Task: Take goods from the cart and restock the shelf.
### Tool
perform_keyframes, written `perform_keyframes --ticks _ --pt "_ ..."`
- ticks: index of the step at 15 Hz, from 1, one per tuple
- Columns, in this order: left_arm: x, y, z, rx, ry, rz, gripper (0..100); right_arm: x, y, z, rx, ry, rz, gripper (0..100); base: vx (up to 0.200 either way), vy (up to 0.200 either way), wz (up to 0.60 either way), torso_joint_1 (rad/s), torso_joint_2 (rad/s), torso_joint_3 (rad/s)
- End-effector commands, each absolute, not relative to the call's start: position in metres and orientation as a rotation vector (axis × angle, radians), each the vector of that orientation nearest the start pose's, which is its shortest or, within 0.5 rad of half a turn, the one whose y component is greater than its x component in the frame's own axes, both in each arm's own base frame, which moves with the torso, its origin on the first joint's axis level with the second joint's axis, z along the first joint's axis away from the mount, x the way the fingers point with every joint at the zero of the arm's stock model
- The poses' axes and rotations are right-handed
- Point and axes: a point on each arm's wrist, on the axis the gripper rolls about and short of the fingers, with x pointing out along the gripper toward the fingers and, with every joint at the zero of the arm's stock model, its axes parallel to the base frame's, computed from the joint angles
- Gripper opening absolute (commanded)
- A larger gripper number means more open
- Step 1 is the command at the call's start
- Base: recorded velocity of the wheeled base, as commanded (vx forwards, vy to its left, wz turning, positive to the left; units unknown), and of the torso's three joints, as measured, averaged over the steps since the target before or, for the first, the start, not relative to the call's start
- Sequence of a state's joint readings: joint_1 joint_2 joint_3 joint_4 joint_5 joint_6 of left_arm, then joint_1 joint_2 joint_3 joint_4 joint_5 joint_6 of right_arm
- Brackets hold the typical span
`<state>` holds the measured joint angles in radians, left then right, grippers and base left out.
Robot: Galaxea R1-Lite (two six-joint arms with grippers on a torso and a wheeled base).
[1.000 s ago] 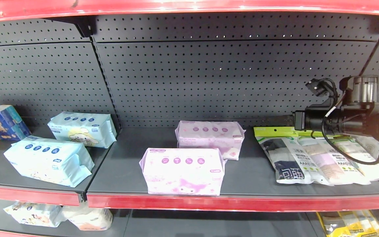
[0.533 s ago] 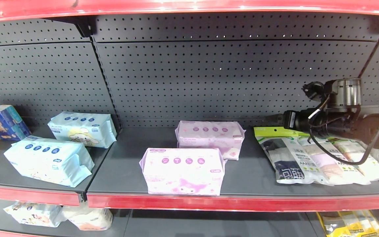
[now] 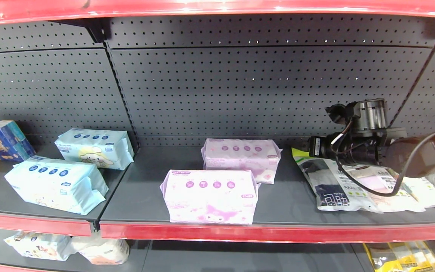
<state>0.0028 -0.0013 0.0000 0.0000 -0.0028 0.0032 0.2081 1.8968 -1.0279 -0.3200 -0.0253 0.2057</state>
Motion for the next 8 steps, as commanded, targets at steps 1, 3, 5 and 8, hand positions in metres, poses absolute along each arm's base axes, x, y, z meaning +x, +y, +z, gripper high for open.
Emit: perform_keyframes --ticks 1,3,5,8 --pt "-0.023 0.0 0.075 0.003 0.0 0.0 100 0.351 0.078 0.138 0.122 0.581 0.125 100 0.0 0.0 0.0 0.0 0.0 0.0" --pt "-0.023 0.0 0.075 0.003 0.0 0.0 100 0.357 0.085 0.135 0.082 0.562 0.136 100 0.0 0.0 0.0 0.0 0.0 0.0" --pt "-0.023 0.0 0.075 0.003 0.0 0.0 100 0.363 0.09 0.134 0.063 0.546 0.111 100 0.0 0.0 0.0 0.0 0.0 0.0" --pt "-0.023 0.0 0.075 0.003 0.0 0.0 100 0.366 0.093 0.129 0.021 0.547 0.117 100 0.0 0.0 0.0 0.0 0.0 0.0"
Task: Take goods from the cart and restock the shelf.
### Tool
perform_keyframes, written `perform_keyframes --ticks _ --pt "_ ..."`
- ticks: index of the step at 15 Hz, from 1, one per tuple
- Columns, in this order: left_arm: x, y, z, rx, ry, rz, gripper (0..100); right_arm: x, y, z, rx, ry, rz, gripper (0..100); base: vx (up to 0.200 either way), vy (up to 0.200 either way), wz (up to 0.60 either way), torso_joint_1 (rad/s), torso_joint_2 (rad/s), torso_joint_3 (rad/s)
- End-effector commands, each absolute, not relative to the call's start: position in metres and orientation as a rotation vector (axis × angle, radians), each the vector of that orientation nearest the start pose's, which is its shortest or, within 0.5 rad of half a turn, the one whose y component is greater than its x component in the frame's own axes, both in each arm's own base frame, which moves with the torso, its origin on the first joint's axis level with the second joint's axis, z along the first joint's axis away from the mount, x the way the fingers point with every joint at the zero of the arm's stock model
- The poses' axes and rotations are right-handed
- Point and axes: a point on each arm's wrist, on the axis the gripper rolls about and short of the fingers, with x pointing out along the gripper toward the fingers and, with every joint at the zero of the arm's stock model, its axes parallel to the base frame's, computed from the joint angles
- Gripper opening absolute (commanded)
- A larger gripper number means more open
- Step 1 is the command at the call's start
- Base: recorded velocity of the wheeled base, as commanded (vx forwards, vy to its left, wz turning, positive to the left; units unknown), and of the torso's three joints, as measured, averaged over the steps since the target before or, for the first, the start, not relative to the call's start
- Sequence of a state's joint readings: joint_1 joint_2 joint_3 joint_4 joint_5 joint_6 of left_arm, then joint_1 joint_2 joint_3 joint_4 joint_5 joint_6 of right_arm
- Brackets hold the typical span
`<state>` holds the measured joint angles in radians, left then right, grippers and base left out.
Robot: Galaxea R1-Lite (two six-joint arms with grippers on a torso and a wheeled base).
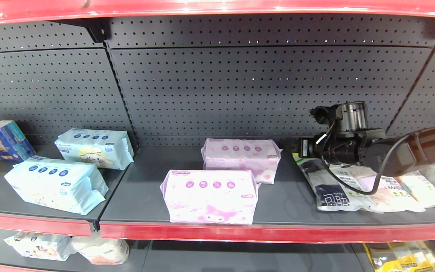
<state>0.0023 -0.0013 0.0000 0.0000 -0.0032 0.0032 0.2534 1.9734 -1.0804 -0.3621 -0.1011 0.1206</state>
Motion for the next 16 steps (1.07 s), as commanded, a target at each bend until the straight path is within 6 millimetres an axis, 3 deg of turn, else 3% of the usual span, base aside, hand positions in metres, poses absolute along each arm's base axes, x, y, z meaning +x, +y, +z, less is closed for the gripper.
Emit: perform_keyframes --ticks 1,16 --pt "-0.023 0.0 0.075 0.003 0.0 0.0 100 0.366 0.094 0.128 0.018 0.539 0.113 100 0.0 0.0 0.0 0.0 0.0 0.0" --pt "-0.023 0.0 0.075 0.003 0.0 0.0 100 0.363 0.121 0.127 -0.008 0.528 0.125 100 0.0 0.0 0.0 0.0 0.0 0.0"
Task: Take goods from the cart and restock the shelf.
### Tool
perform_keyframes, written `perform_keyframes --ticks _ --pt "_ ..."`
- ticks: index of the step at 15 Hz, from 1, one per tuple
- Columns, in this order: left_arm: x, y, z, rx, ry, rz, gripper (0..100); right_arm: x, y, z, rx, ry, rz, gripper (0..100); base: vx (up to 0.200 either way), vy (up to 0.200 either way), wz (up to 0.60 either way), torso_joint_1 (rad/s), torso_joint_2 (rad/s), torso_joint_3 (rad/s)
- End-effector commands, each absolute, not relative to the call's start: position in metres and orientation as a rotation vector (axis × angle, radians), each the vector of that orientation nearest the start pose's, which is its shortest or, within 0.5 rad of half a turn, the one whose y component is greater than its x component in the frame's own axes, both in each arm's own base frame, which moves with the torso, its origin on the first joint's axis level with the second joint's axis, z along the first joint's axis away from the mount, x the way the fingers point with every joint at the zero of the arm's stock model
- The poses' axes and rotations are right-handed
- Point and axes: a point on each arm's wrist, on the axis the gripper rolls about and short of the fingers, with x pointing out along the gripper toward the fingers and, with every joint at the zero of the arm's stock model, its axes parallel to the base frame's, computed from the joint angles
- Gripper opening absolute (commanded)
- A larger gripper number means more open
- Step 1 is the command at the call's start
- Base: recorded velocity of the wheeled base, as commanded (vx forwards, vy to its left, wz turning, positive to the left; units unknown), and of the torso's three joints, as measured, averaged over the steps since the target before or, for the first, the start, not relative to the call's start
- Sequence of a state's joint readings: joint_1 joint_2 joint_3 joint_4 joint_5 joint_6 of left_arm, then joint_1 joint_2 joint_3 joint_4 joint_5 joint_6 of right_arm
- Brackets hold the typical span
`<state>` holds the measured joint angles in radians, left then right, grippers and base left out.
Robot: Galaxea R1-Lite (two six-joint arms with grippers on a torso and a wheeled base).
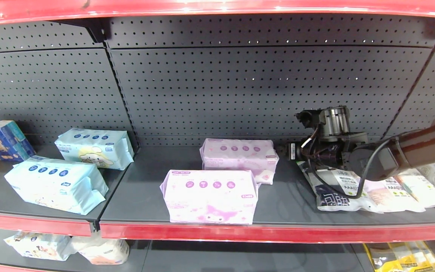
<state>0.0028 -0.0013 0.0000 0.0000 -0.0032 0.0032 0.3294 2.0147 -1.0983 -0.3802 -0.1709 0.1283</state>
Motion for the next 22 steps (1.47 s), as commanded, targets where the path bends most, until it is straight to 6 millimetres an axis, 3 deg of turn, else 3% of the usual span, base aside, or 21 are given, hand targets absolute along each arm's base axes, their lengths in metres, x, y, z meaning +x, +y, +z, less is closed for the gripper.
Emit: perform_keyframes --ticks 1,12,16,22 --pt "-0.023 0.0 0.075 0.003 0.0 0.0 100 0.363 0.121 0.127 -0.008 0.528 0.125 100 0.0 0.0 0.0 0.0 0.0 0.0" --pt "-0.023 0.0 0.075 0.003 0.0 0.0 100 0.366 0.13 0.132 0.024 0.505 0.137 100 0.0 0.0 0.0 0.0 0.0 0.0" --pt "-0.023 0.0 0.075 0.003 0.0 0.0 100 0.347 0.112 0.131 -0.007 0.547 0.122 100 0.0 0.0 0.0 0.0 0.0 0.0" --pt "-0.023 0.0 0.075 0.003 0.0 0.0 100 0.332 0.117 0.125 -0.012 0.583 0.14 100 0.0 0.0 0.0 0.0 0.0 0.0"
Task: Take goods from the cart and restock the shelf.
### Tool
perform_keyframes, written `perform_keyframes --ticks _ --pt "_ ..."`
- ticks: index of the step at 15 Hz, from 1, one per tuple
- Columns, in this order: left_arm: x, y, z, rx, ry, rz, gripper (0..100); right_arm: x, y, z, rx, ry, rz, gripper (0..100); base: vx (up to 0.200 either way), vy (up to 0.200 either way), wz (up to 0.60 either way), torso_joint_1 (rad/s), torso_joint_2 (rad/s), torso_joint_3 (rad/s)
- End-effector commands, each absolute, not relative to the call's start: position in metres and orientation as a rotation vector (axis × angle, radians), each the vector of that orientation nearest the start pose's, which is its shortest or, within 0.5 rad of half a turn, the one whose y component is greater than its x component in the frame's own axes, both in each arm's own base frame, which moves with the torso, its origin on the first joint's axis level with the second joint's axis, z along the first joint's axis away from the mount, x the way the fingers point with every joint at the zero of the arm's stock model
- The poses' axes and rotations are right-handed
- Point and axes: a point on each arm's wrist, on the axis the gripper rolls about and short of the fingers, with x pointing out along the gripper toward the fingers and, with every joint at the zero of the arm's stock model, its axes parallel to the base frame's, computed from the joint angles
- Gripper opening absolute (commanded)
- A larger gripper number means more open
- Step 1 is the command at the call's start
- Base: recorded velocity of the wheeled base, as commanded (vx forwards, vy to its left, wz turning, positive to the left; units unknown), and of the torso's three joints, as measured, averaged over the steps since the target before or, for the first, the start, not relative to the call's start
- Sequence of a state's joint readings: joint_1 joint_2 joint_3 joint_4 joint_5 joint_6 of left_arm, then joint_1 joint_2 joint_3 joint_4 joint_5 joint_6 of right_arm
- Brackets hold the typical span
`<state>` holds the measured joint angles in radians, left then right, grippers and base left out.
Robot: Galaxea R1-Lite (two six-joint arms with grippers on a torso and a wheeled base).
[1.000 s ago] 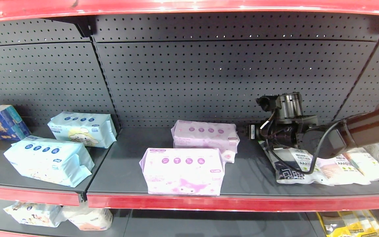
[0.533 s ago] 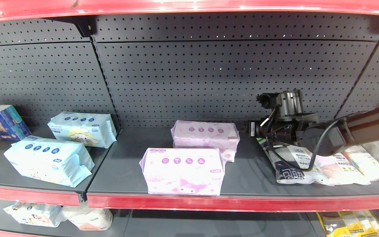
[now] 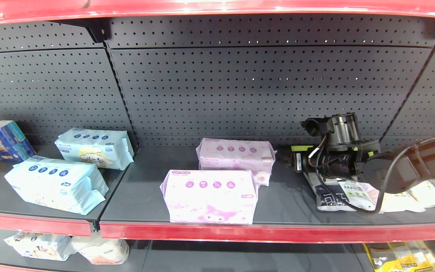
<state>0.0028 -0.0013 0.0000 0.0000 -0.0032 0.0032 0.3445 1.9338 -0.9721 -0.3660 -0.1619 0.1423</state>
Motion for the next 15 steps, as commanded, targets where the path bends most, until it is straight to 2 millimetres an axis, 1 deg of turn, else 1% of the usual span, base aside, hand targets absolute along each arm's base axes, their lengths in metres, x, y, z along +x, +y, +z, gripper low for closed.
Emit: perform_keyframes --ticks 1,3,8,10,12,15 --pt "-0.023 0.0 0.075 0.003 0.0 0.0 100 0.333 0.118 0.125 -0.007 0.582 0.141 100 0.0 0.0 0.0 0.0 0.0 0.0" --pt "-0.023 0.0 0.075 0.003 0.0 0.0 100 0.335 0.124 0.125 0.019 0.58 0.144 100 0.0 0.0 0.0 0.0 0.0 0.0" --pt "-0.023 0.0 0.075 0.003 0.0 0.0 100 0.338 0.128 0.127 0.035 0.569 0.147 100 0.0 0.0 0.0 0.0 0.0 0.0" --pt "-0.023 0.0 0.075 0.003 0.0 0.0 100 0.34 0.129 0.13 0.038 0.554 0.149 100 0.0 0.0 0.0 0.0 0.0 0.0" --pt "-0.023 0.0 0.075 0.003 0.0 0.0 100 0.34 0.134 0.132 0.059 0.55 0.156 100 0.0 0.0 0.0 0.0 0.0 0.0" --pt "-0.023 0.0 0.075 0.003 0.0 0.0 100 0.339 0.135 0.132 0.068 0.553 0.155 100 0.0 0.0 0.0 0.0 0.0 0.0"
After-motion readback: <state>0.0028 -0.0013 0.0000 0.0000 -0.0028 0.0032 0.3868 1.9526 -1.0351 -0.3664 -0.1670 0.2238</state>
